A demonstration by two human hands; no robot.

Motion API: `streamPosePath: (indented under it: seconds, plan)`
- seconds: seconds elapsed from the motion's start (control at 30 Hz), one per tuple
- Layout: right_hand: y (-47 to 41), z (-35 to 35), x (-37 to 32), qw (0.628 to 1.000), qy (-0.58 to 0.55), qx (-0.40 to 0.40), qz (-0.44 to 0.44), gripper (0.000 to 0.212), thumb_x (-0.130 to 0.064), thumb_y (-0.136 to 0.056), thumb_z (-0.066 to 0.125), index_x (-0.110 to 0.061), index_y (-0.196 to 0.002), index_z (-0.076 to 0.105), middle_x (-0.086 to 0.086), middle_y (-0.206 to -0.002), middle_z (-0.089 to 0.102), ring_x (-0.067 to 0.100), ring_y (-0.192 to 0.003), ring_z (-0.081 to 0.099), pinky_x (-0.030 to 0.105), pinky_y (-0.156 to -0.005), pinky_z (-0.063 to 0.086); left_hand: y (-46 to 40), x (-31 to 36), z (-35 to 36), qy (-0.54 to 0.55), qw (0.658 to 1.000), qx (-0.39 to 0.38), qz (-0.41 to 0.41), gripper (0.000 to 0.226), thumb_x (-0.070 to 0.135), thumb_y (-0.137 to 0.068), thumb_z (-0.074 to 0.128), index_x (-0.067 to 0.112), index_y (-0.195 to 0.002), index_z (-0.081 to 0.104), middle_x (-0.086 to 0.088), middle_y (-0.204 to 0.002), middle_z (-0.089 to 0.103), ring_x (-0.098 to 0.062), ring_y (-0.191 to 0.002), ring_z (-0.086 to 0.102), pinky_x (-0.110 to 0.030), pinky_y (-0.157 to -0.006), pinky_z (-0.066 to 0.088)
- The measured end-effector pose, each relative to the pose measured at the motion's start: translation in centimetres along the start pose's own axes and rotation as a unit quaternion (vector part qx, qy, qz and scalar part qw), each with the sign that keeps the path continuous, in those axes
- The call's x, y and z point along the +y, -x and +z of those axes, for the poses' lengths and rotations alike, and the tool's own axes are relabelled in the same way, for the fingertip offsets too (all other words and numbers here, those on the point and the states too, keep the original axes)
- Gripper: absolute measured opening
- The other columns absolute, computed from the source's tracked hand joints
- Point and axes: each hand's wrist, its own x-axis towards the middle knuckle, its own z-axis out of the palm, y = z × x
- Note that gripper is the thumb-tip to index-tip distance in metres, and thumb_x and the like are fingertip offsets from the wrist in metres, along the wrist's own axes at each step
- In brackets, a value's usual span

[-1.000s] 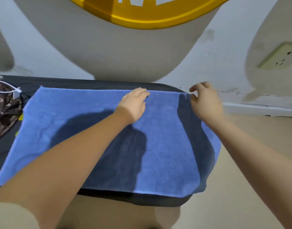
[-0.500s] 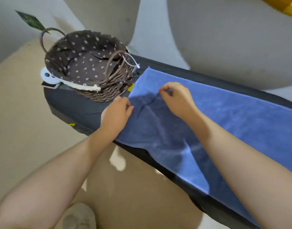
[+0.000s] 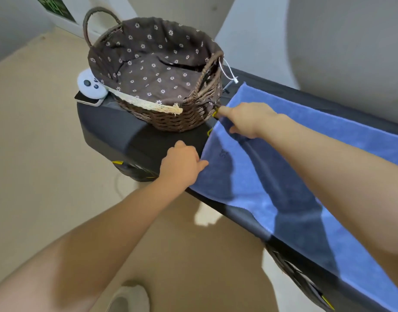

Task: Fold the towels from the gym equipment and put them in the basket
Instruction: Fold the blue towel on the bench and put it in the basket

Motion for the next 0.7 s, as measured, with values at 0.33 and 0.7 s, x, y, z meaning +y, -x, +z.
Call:
streamPosePath:
  seconds: [0.33,0.7]
  plan:
    - [0.0,0.7,-2.9,0.998,0.024,0.037,0.034,0.041,-0.005,-0.091,0.036,-0.018,-0.13,0.033,0.0,-0.071,0.037,0.029,-0.07,0.045,0.029,-0.048,0.027,0.3,-2.9,-2.7,0.259,0.963,0.036,0.06,0.016,0.024,-0.091,0.056,0.011,-0.083,0.05,0.002,-0.064,0.043,-0.011,-0.059,0.042,-0.011,-0.044,0.039]
    - [4.6,5.0,-7.9,0.983,-0.094,0.132,0.084,0.056,-0.036,-0.097,0.039,-0.006,-0.143,0.028,0.011,-0.153,0.026,0.028,-0.142,0.022,0.038,-0.115,0.015,0.8,-7.3,-3.8,-0.08,0.99,0.074,0.089,0.032,0.027,-0.088,0.058,0.006,-0.106,0.042,-0.015,-0.103,0.054,-0.036,-0.091,0.056,-0.041,-0.068,0.042]
